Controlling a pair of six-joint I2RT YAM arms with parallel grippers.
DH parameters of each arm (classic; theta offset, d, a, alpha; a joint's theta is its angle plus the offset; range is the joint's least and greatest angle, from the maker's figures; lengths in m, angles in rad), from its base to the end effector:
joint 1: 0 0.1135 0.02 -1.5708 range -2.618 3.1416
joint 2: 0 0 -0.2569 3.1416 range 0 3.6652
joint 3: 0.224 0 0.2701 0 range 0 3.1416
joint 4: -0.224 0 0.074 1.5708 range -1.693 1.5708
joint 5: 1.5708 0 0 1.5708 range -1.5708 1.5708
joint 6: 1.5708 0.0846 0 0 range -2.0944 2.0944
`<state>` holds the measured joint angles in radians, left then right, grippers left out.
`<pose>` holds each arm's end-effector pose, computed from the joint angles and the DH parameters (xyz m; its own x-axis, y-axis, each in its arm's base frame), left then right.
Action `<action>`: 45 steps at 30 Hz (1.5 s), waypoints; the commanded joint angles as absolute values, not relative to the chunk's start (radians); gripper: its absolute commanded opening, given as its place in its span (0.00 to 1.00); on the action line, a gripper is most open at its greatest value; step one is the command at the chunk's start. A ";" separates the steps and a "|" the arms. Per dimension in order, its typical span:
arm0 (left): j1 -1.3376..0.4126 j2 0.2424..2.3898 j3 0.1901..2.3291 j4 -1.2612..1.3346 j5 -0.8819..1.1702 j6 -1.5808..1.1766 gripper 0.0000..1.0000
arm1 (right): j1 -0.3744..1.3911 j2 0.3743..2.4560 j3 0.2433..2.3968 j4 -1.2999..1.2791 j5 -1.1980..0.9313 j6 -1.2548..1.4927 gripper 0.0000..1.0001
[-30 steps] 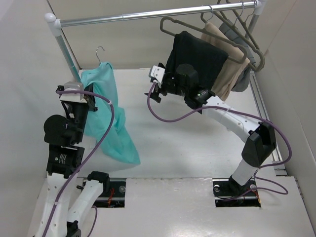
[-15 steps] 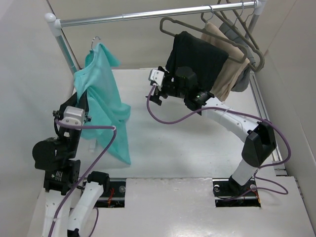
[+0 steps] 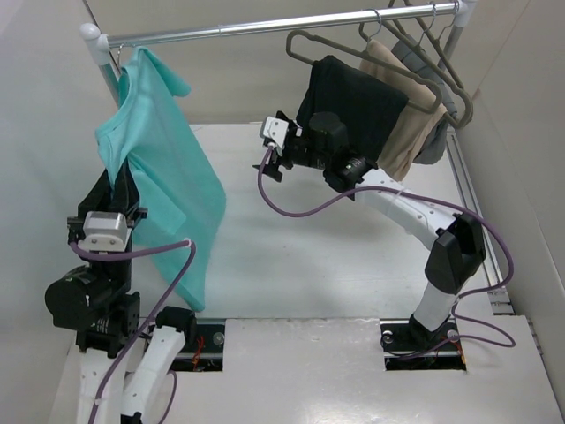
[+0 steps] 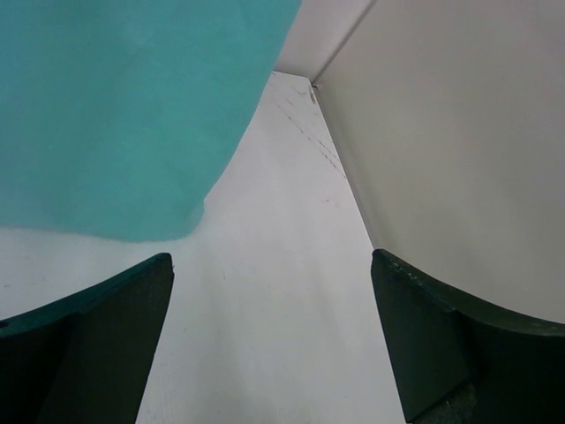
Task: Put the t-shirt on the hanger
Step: Hang the hanger with tshirt onto the clothesline
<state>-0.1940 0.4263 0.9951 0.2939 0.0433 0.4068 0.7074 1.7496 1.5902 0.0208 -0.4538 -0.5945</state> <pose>0.0766 -0.0188 0.5325 0.7717 0.2513 -0.5843 -0.0927 0.9533 0.2875 0.3436 0.3426 0.3630 0.4250 -0.2990 -0.8544 -0.8161 0.2819 -0.5045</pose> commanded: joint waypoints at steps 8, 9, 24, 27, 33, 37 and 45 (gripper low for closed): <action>-0.190 0.594 1.088 0.449 -0.055 0.336 0.00 | 0.723 1.735 1.632 0.072 -0.486 -0.598 0.97; -0.190 0.606 1.088 0.459 -0.055 0.325 0.00 | 0.723 1.735 1.622 0.072 -0.477 -0.598 0.97; -0.190 0.594 1.039 0.186 -0.029 0.236 0.37 | 0.704 1.689 1.537 0.072 -0.468 -0.607 0.97; -0.190 0.574 1.020 0.160 0.027 0.277 0.79 | 0.695 1.680 1.516 0.072 -0.468 -0.607 0.98; -0.190 0.451 0.907 0.137 0.057 0.415 0.99 | 0.686 1.660 1.476 0.072 -0.468 -0.607 1.00; -0.190 0.329 0.810 0.085 0.093 0.517 0.99 | 0.652 1.640 1.445 0.060 -0.468 -0.607 1.00; -0.190 0.181 0.692 -0.395 0.330 0.814 0.99 | 0.543 1.592 1.353 -0.122 -0.362 -0.626 1.00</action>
